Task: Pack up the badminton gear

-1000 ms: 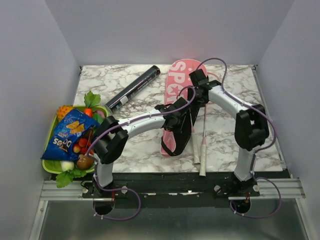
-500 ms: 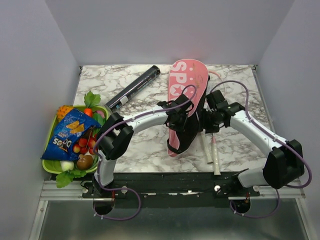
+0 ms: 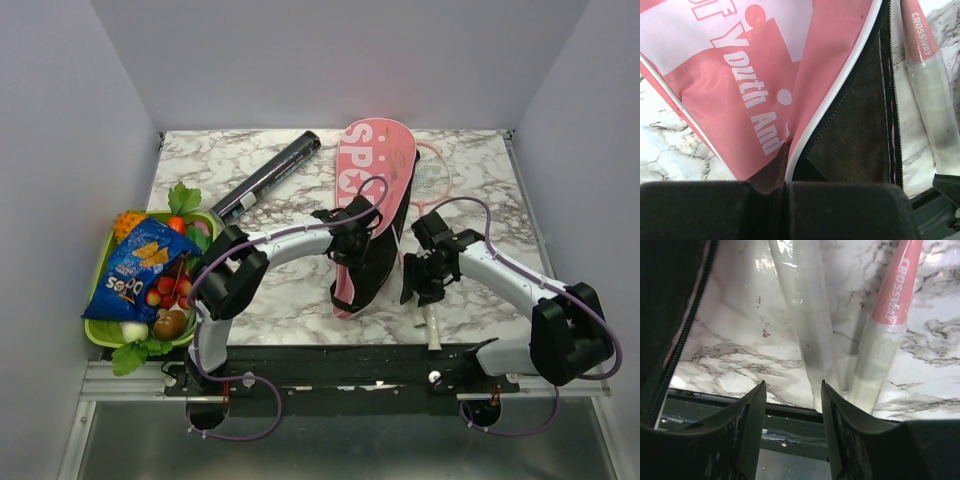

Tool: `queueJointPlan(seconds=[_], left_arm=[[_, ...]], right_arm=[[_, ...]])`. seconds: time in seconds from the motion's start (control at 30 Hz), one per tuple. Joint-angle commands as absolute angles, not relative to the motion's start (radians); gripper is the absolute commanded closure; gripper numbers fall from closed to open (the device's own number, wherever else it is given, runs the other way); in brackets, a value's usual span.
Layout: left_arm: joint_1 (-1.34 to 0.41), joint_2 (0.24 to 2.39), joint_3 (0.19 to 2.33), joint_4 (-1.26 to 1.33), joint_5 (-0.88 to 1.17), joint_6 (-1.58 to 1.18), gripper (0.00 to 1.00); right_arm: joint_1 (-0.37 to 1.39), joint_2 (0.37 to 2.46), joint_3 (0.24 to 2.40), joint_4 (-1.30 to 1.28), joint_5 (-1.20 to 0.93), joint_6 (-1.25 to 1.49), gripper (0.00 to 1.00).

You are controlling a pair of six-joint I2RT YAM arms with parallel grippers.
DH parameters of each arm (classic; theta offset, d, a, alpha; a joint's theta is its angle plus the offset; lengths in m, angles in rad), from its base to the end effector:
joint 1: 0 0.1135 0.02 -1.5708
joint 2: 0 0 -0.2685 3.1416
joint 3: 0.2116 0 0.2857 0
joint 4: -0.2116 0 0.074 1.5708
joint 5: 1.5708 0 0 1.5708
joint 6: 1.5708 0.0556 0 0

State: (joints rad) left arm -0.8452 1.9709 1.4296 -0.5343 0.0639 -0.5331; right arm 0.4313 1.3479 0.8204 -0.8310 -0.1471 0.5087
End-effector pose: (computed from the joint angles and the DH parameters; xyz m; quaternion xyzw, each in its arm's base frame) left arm 0.3002 -0.3438 0.1544 0.1583 0.9560 -0.1797 0.1694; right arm 0.2322 0.1158 0.1605 0.0306 0.9912 0.1130 0.0611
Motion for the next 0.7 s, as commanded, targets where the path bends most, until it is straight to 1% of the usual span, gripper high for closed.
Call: queueJointPlan(seconds=[0.0,0.1,0.3,0.67], left_arm=[[-0.824,1.925,1.402,-0.466,0.008,-0.546,1.00],[-0.824,1.913,1.388,-0.465,0.008,-0.546,1.00],[-0.825,1.888,1.362,-0.457,0.008,-0.555,1.00],[-0.859,1.865,1.359,-0.486,-0.117,-0.548,1.00]], right_arm=[[0.433,1.348,0.785,-0.792,-0.146,0.555,0.45],[0.433,1.374,0.778,-0.779,-0.144,0.564,0.45],[0.433,1.405,0.778,-0.796,-0.074,0.572,0.45],[0.433,1.404,0.847,-0.862,0.035,0.561,0.45]])
